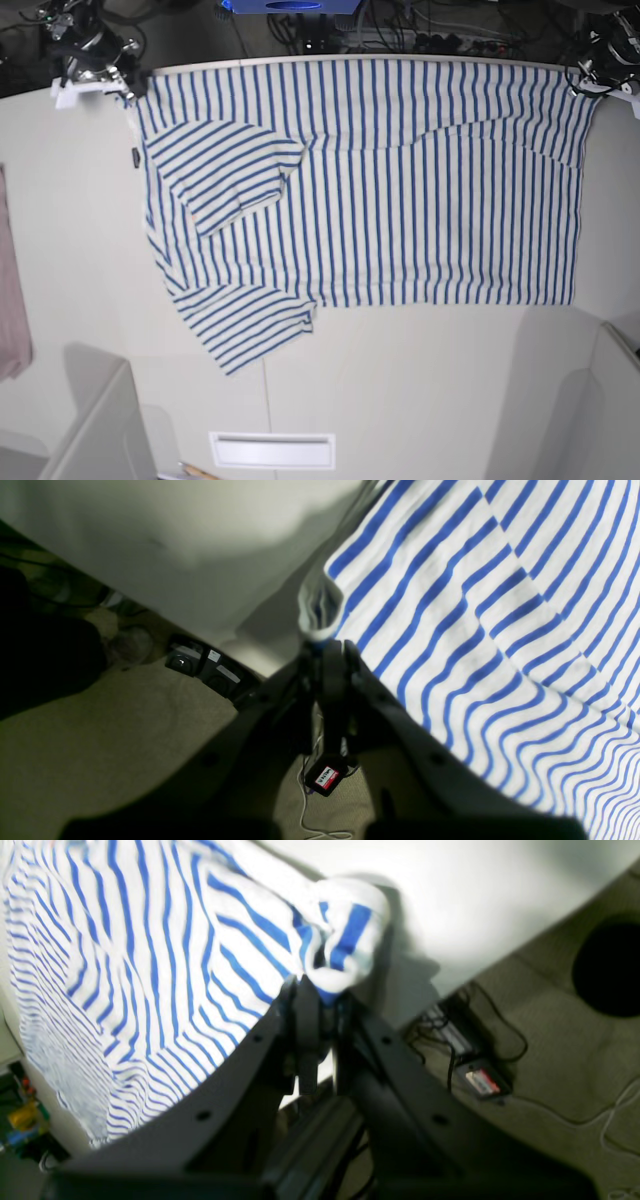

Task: Fold the T-shirt properly
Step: 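Lay the collar edge down along the table edge and release, then reach both grippers down to the shirt's hem corners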

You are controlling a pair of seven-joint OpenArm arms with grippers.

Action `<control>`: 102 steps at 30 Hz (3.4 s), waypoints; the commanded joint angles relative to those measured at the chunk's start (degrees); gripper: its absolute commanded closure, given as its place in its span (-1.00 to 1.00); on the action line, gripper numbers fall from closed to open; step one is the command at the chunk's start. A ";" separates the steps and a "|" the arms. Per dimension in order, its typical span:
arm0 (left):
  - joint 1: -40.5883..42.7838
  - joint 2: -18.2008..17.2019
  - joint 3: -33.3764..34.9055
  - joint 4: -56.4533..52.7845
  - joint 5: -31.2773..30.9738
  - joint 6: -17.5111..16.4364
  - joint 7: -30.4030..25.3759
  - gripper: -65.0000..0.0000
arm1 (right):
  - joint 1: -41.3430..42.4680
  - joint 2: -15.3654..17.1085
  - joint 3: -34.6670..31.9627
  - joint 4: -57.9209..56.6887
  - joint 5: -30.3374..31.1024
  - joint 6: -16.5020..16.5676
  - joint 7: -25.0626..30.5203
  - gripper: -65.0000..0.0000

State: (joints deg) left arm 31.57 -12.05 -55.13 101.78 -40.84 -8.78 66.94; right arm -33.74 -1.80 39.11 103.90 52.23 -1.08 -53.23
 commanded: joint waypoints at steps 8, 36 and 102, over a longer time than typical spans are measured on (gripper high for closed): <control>0.38 0.05 -0.56 0.77 -0.26 0.20 -0.43 1.00 | -1.03 0.53 0.32 1.11 0.56 0.42 0.35 1.00; -6.65 -2.67 -9.35 9.65 -0.26 0.38 -0.34 -0.45 | 7.58 9.41 5.94 7.00 0.21 0.33 0.27 0.08; -22.30 -13.04 13.60 -4.15 8.44 0.47 -0.61 1.00 | 80.90 12.13 -39.24 -92.60 -26.42 17.04 27.87 1.00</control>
State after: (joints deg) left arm 9.82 -23.77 -41.25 96.77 -32.01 -8.43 67.40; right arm 45.80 10.09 -0.12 11.11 26.44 16.36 -24.75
